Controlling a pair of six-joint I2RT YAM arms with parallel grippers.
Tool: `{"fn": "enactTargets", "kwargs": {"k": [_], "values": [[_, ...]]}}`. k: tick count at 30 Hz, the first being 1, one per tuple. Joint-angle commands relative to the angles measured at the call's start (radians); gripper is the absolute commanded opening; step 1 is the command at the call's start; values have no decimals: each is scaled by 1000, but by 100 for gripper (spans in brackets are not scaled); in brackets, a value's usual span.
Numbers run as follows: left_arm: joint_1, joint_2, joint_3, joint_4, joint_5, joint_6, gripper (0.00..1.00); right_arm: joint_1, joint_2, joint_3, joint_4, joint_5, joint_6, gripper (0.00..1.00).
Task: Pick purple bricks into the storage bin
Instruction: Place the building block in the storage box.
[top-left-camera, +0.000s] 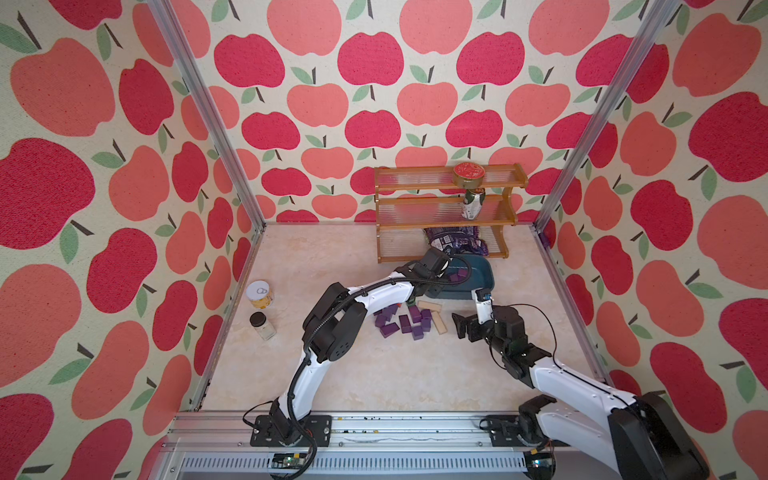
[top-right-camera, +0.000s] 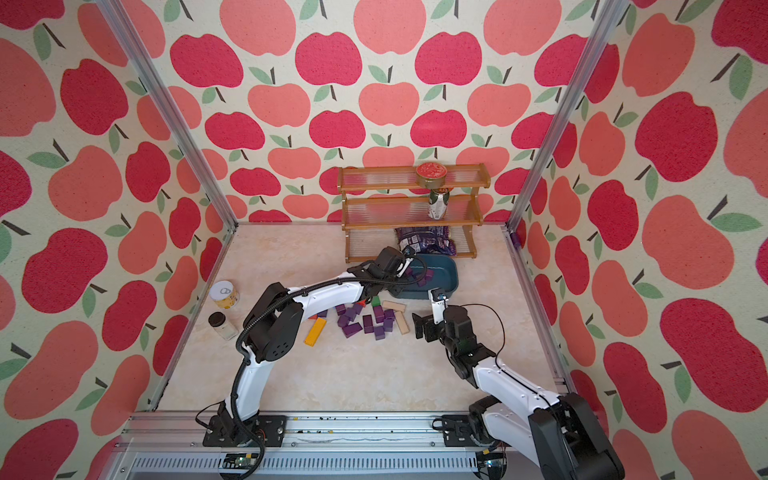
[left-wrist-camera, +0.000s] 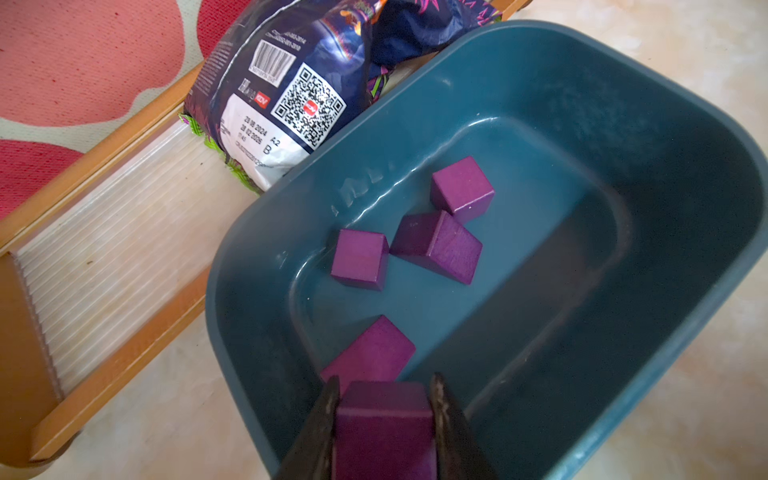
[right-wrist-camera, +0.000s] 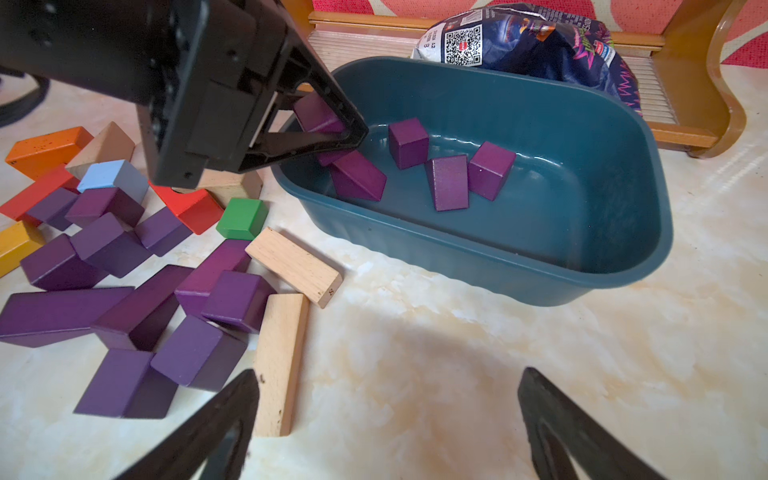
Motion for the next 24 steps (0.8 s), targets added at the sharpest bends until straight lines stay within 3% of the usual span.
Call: {"fn": "enactTargets", "kwargs": {"k": [1,11,17,21,24], "values": [[6,24,44,-29,-3,1,41,-6,9,25,-21,-4,19,99],[8,-21,12,17,-42,-6,64,-7,35,39,-24,-16,22,99],[8,-98,-50,40,-27,-12,66,-7,37,40,-24,-16,21,99],[4,-190,-133,76,-34,-44,74,-7,39,40,-23,-32,26,99],[-8,-290,-225,126,-50,-49,88,-7,39,42,-24,-35,29,99]]}}
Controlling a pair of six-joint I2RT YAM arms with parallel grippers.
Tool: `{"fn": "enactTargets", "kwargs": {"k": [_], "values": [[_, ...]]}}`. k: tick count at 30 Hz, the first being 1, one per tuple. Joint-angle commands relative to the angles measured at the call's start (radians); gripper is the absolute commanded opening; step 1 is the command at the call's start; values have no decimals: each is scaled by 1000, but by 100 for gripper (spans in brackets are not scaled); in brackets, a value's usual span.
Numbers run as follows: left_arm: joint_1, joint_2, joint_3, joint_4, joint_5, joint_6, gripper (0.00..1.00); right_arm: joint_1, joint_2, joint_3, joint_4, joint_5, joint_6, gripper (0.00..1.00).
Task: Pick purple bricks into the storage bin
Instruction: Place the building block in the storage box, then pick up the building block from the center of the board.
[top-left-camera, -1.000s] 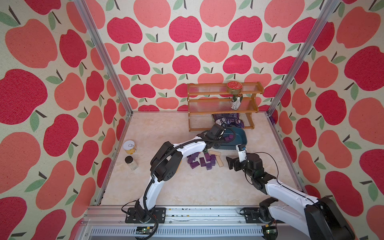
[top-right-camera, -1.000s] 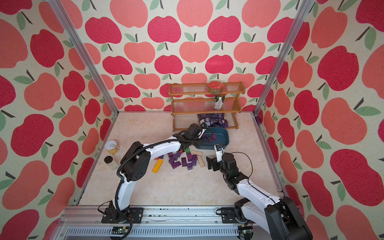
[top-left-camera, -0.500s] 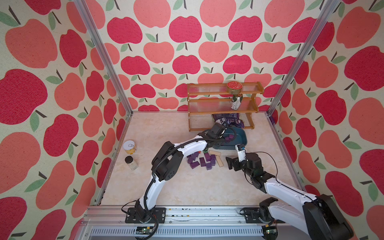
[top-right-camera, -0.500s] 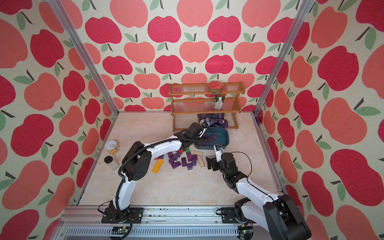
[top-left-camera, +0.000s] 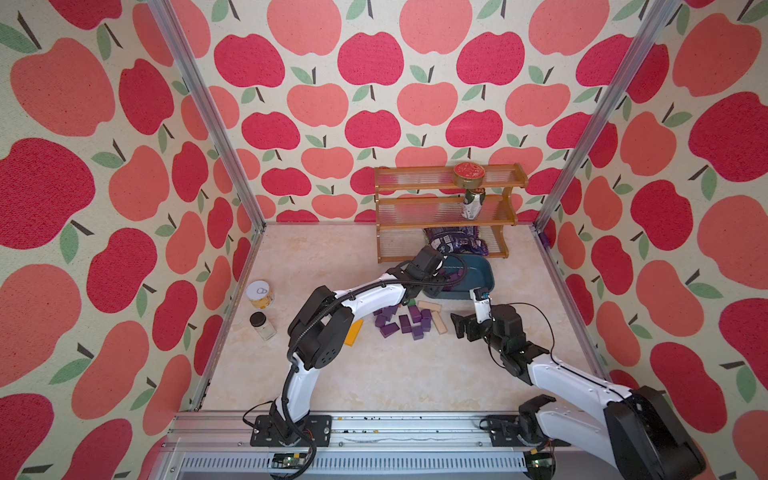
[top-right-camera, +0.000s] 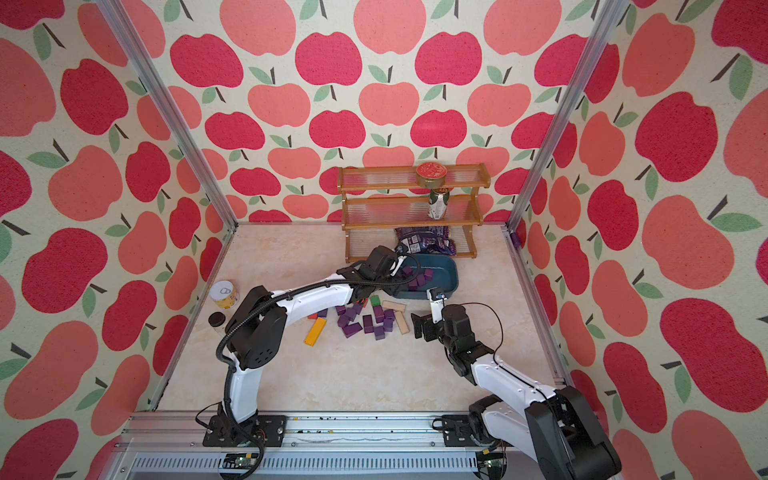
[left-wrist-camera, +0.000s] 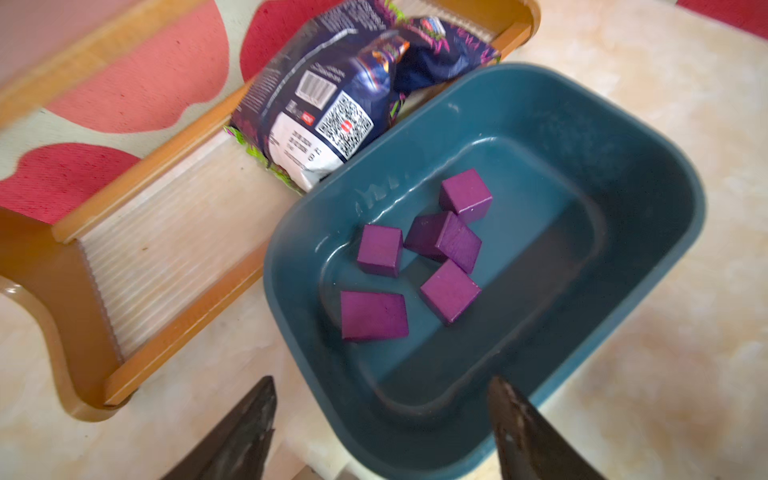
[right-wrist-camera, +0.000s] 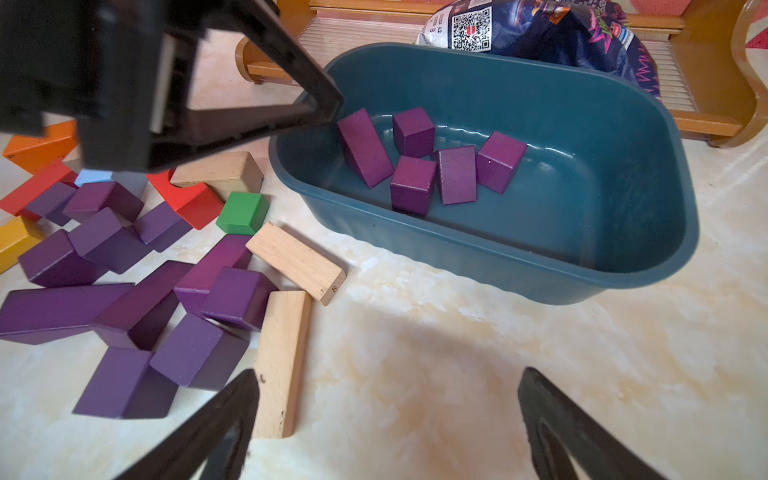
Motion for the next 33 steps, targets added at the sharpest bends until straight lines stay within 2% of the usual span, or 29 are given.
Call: {"fn": "enactTargets", "kwargs": {"k": [1,3,9,14,20,24,33], "values": [[-19,-131,-79,76,-46,-13,94,-7,5,26,-20,-17,19,99],[-37,-190,-122,76,-79,10,100,-7,7,27,-19,-17,19,99],[-107,-369,-233,31,-237,18,99,-7,41,48,-14,-28,3,99],[-114,-494,-311,-20,-268,-60,99,-7,40,45,4,-24,-4,99],[-107,-579,-414,-51,-329,-35,99,-7,8,24,30,-24,-13,99],[-81,-631,-500,-26,-308,-35,99,-8,7,29,18,-25,-16,99],[-49,-790,-791,218,-179,-27,99,-7,-28,7,31,-62,-26,99]]}}
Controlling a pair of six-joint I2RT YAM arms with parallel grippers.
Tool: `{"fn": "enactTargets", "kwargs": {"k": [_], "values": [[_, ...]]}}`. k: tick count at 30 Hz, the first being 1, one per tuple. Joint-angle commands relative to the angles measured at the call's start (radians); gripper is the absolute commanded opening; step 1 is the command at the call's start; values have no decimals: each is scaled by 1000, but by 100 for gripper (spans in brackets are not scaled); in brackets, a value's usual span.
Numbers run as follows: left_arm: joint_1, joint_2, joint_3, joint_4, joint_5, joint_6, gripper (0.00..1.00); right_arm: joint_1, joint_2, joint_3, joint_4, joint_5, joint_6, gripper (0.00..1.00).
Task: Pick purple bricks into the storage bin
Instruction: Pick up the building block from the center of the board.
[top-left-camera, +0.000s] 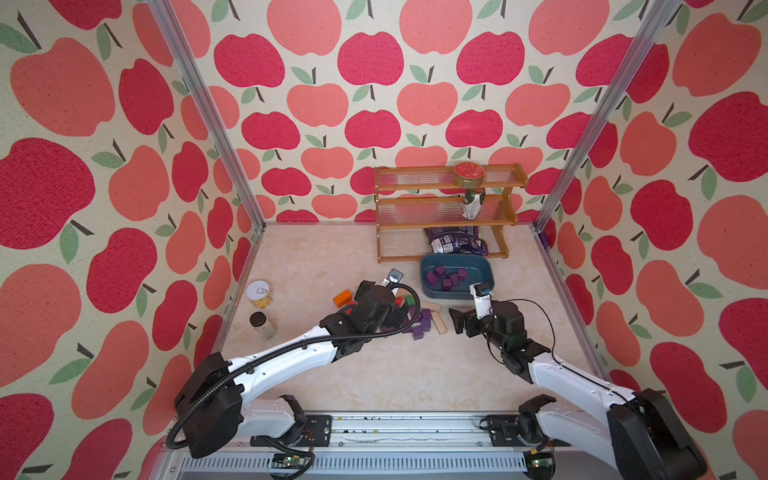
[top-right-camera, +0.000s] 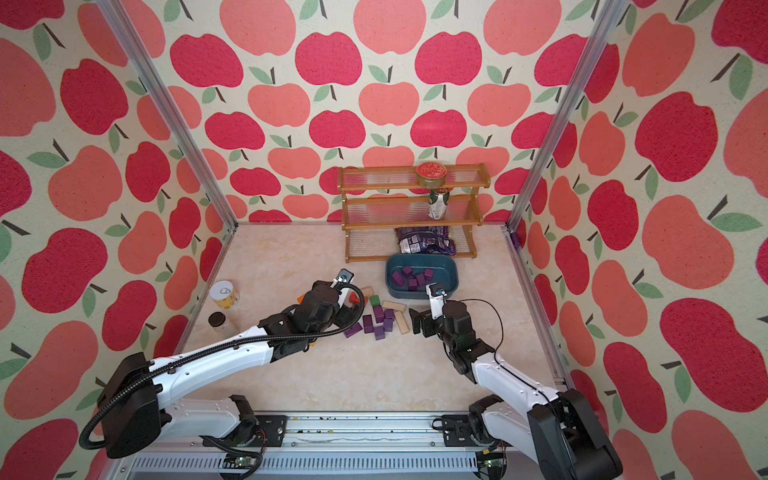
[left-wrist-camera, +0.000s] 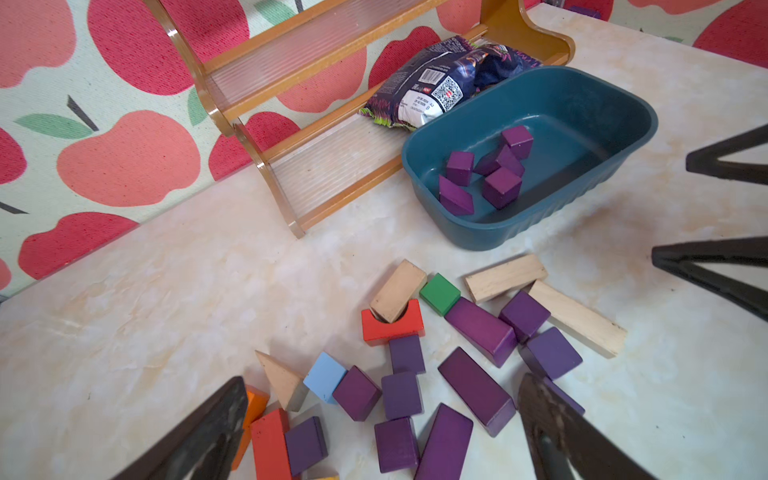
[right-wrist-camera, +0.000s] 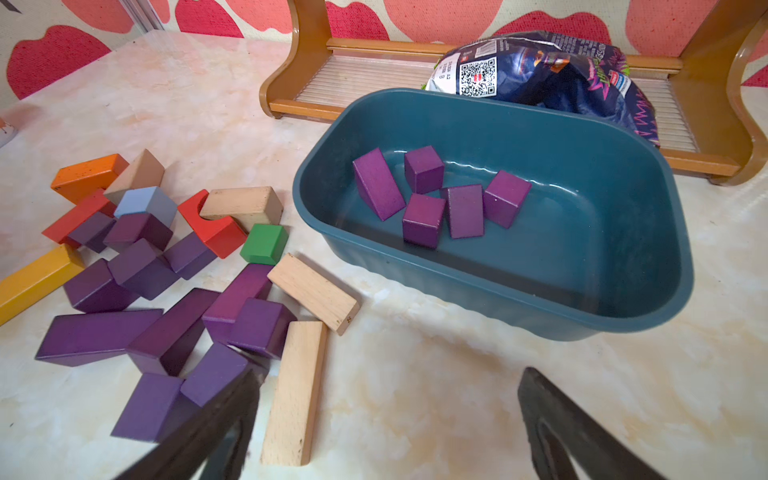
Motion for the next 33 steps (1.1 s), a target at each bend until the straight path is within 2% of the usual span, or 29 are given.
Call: {"fn": "enactTargets", "kwargs": {"k": [1,7,11,15,18,23,28,29,31,33], "values": [[17,-62,-73,117,57,14,99,-7,-6,-17,10,-37,-27,99],[99,-161,-213,202,160,52,99,4,25,-4,-5,-83,-49,99],[129,-187,-297,290,183,25,99,27,66,21,-7,-120,-62,99],[134,-229,-366,273,142,8,99,42,93,36,-25,-146,-85,99],[139,-314,-428,285,137,19,99,54,97,44,-38,-141,-104,99],[217,-427,-520,315,178,-19,99,55,103,45,-42,-145,-103,99],[262,-461,-533,292,203,-42,99,63,134,67,-61,-208,-97,91],[266,-458,-530,287,207,-43,99,65,141,74,-69,-208,-100,89],[268,-448,-523,278,207,-42,99,67,153,86,-86,-210,-106,78],[268,-437,-521,278,210,-44,99,68,158,94,-98,-206,-104,76]]}}
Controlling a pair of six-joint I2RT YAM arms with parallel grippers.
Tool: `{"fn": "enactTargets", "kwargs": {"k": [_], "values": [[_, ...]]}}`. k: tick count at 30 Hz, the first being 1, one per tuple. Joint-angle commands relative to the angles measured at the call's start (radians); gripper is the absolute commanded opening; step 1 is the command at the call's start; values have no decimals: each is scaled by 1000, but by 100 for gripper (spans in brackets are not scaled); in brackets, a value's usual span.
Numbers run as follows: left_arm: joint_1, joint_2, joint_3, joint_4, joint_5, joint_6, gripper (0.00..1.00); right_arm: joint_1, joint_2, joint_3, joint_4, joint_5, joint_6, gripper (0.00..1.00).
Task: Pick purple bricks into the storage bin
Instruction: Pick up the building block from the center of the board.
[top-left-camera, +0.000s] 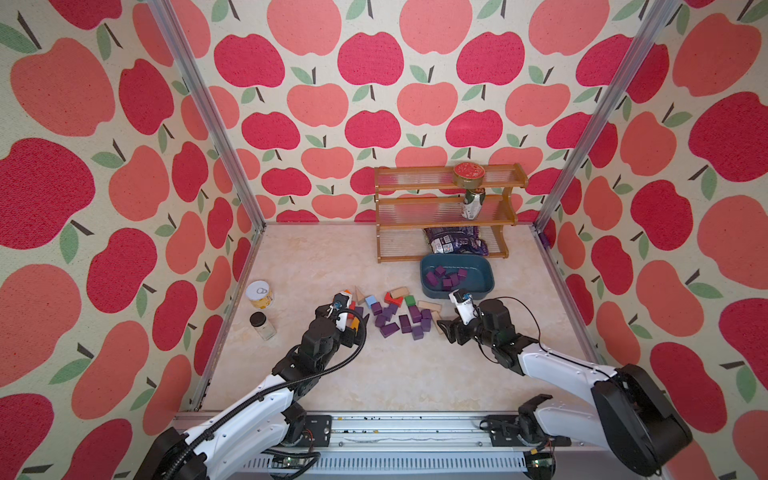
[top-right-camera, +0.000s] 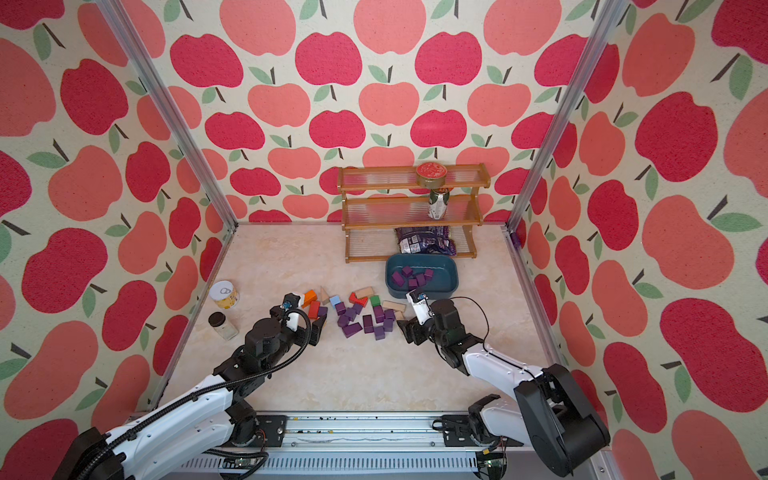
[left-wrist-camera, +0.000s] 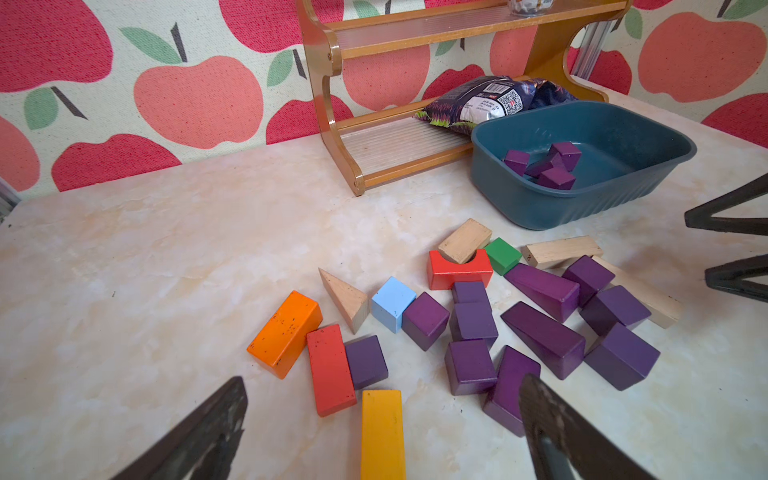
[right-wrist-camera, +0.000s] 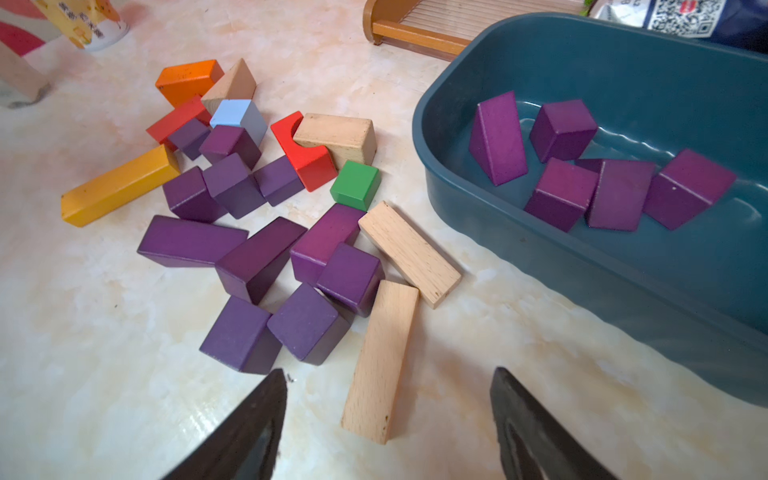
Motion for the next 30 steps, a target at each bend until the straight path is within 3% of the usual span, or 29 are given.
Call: {"fn": "enactTargets", "kwargs": {"k": [1,18,30], "values": [[5,15,1,2,26,-19,99,7,9,37,-52,-24,-6,77],[5,60,4,5,8,-25,99,104,9,36,-79,-109,-13,70],[13,53,4,-18,-16,-33,99,178,131,105,-67,-124,-27,68]]}}
